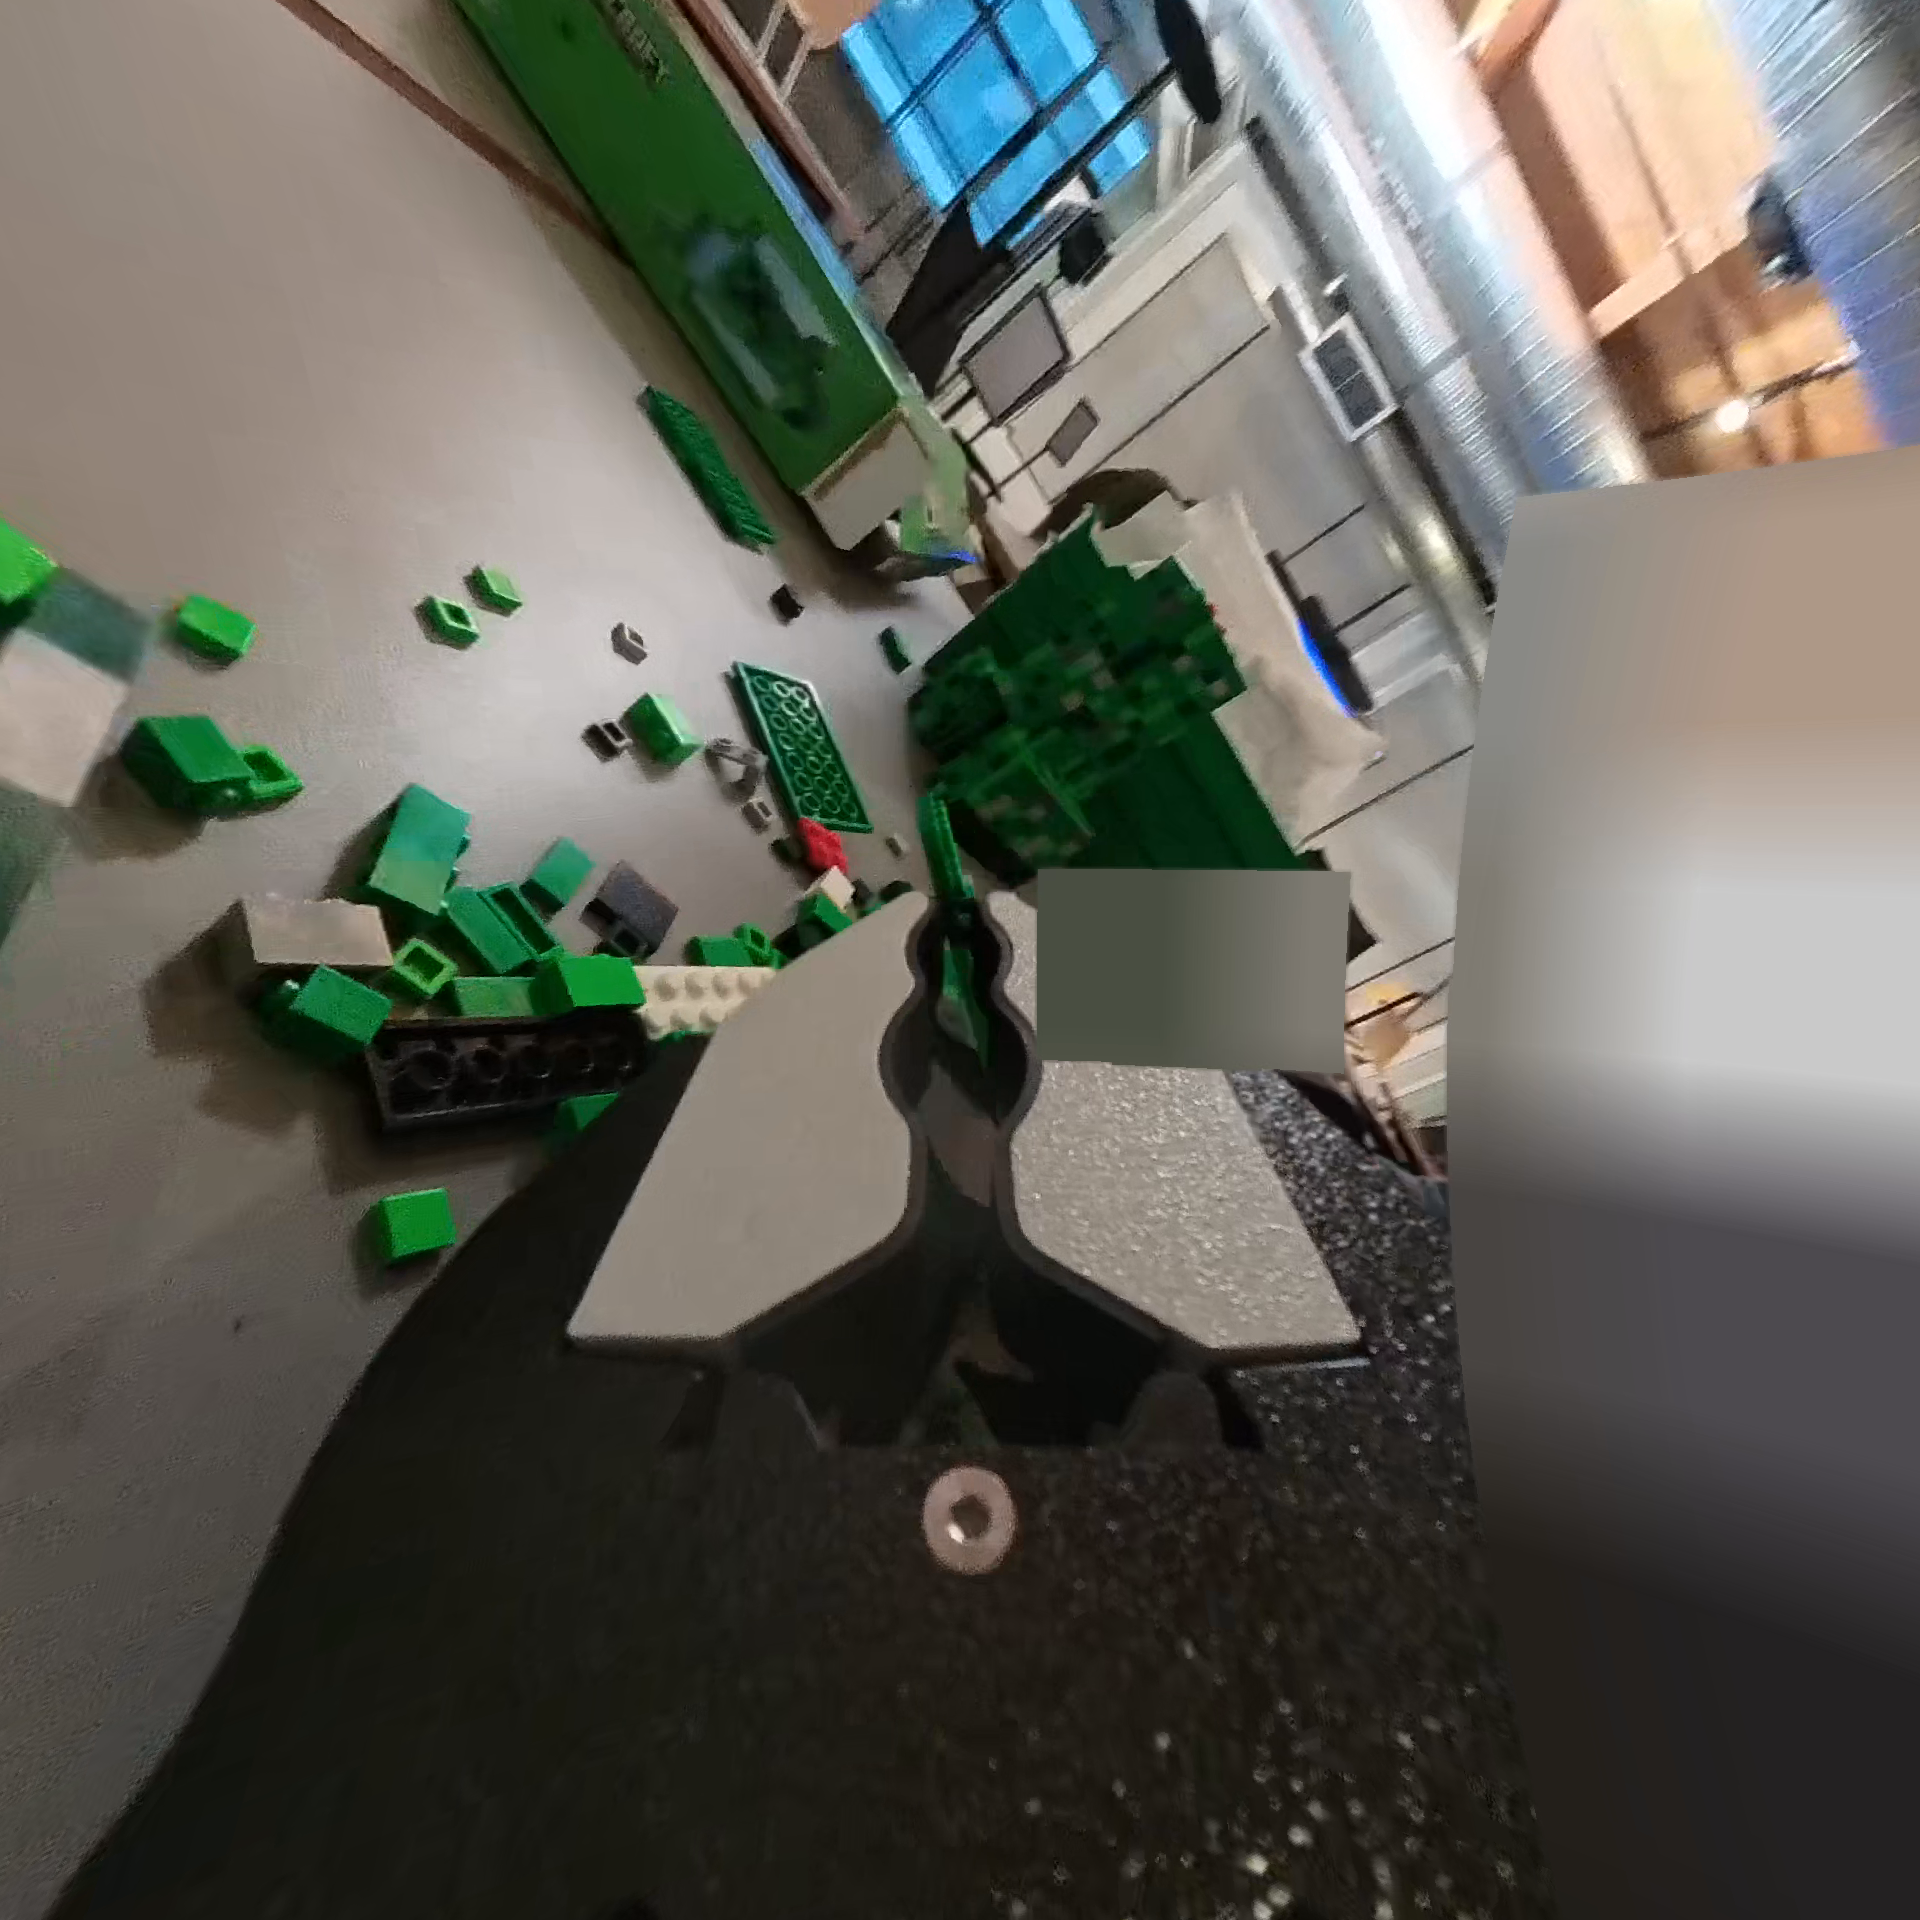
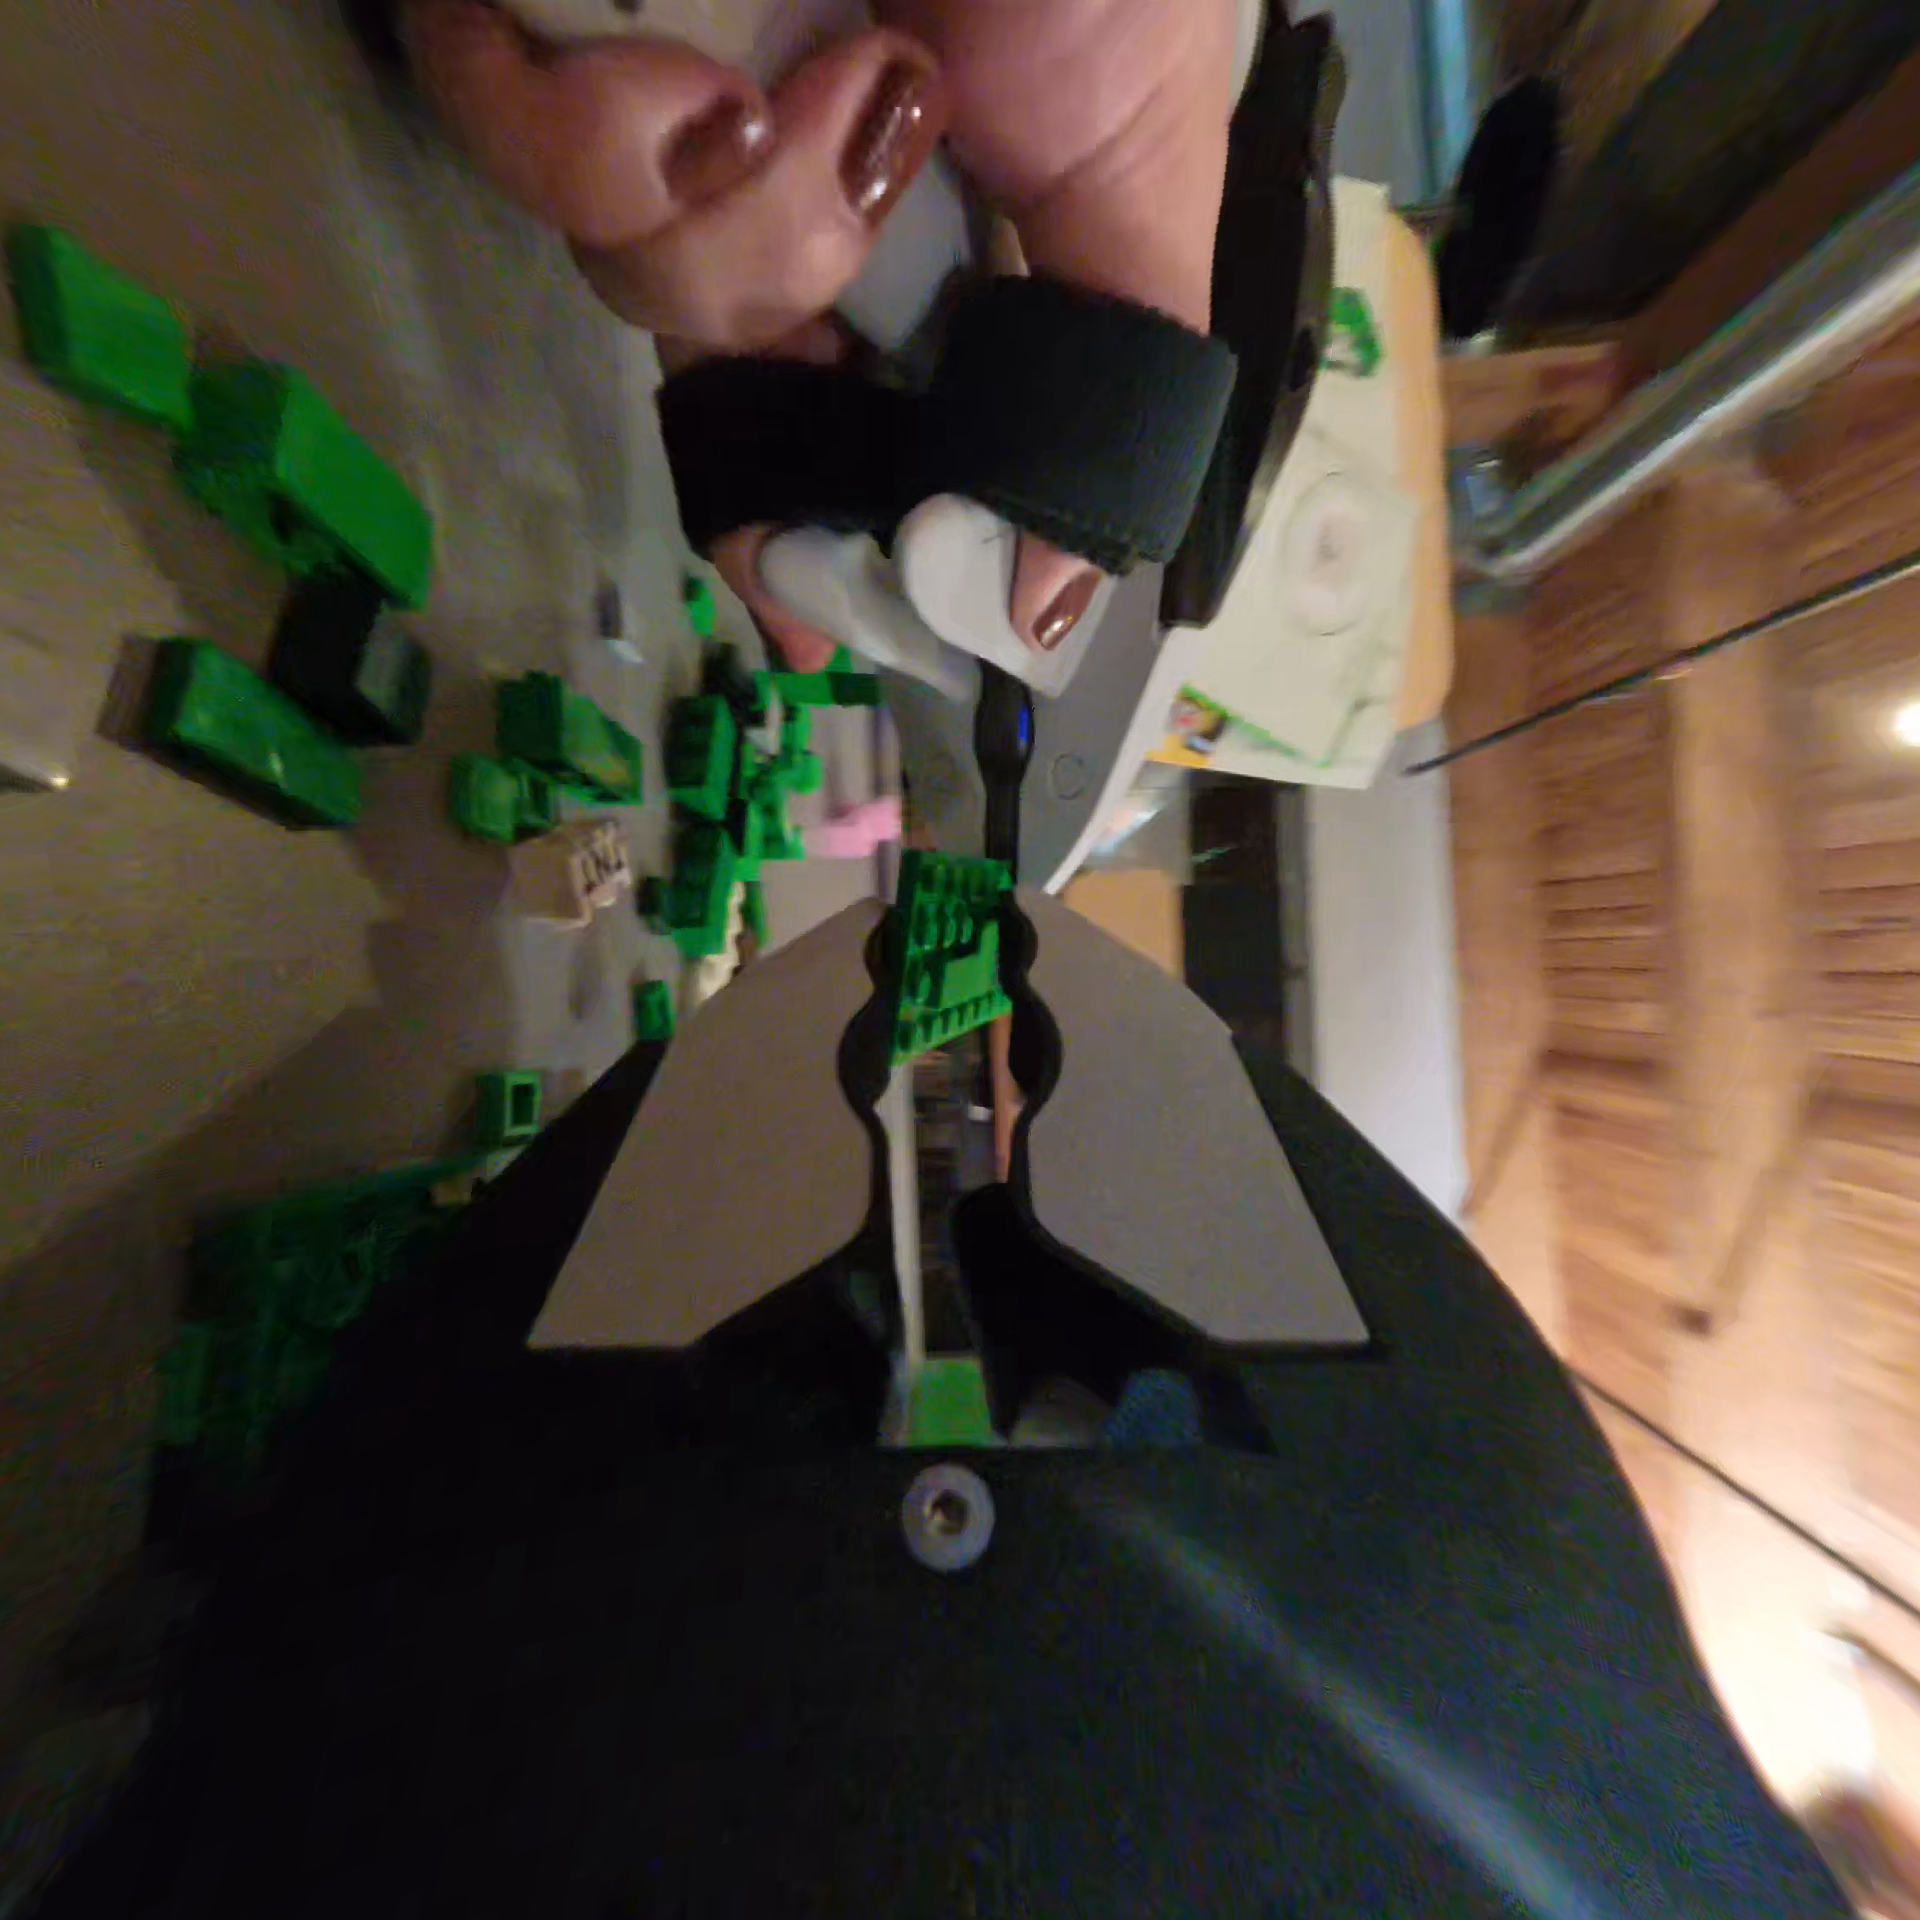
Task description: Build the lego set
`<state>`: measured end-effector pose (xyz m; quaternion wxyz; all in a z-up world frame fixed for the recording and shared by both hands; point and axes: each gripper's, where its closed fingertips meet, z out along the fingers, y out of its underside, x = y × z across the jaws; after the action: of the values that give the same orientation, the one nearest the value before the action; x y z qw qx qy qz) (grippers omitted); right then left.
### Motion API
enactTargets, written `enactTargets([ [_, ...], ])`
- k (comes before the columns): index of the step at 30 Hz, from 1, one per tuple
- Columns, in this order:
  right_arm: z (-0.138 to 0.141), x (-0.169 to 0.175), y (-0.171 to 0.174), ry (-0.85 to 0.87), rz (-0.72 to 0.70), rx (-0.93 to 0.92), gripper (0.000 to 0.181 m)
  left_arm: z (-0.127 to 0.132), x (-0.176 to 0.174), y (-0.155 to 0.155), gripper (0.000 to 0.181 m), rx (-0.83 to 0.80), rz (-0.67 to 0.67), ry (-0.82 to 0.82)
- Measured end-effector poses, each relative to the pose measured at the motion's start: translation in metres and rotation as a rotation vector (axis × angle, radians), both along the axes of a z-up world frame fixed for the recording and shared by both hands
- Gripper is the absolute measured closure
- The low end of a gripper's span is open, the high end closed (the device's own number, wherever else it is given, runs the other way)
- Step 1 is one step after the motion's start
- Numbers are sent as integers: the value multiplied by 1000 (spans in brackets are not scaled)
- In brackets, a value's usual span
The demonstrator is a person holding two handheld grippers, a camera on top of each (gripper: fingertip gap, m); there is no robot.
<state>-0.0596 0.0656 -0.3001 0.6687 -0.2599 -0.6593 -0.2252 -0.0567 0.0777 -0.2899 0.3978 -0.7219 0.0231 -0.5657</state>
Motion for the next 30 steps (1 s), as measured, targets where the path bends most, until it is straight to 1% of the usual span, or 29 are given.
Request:
enactTargets([
  [2, -4, 0, 3, 11, 1, -77, 158, -1, 0, 1, 174, 2, 10, 16],
  [4, -4, 0, 6, 27, -2, -111, 154, 0, -1, 1, 178, 7, 12, 7],
  [5, -4, 0, 8, 35, -6, -129, 152, 0, -1, 1, 174, 10, 19, 9],
  [6, -4, 0, 10, 46, -12, -156, 151, 0, -1, 2, 177, 15, 24, 14],
  [10, -4, 2, 16, 103, -16, -291, 146, 3, -4, 3, 177, 37, 53, 14],
  [13, -2, 4, 18, 153, 11, -420, 142, 9, -6, 3, 177, 83, 63, -9],
  [17, 9, 7, 8, 217, 97, -660, 136, 24, -8, 1, 177, 168, 55, -70],
  [20, 12, 8, -1, 294, 177, -942, 131, 31, -9, -2, 178, 203, 26, -116],
  [21, 13, 9, -2, 315, 191, -1032, 131, 35, -9, -4, 178, 226, 18, -135],
  [23, 15, 10, 1, 366, 182, -1165, 121, 39, -7, -6, 178, 249, -3, -150],
  [24, 15, 10, 1, 376, 190, -1217, 121, 39, -6, -7, 178, 248, -11, -149],
  [28, 14, 6, -16, 367, 285, -1489, 140, 41, 2, -13, 177, 272, -75, -144],
  [30, 13, 5, -20, 362, 310, -1560, 156, 43, 5, -17, 178, 287, -103, -157],
])
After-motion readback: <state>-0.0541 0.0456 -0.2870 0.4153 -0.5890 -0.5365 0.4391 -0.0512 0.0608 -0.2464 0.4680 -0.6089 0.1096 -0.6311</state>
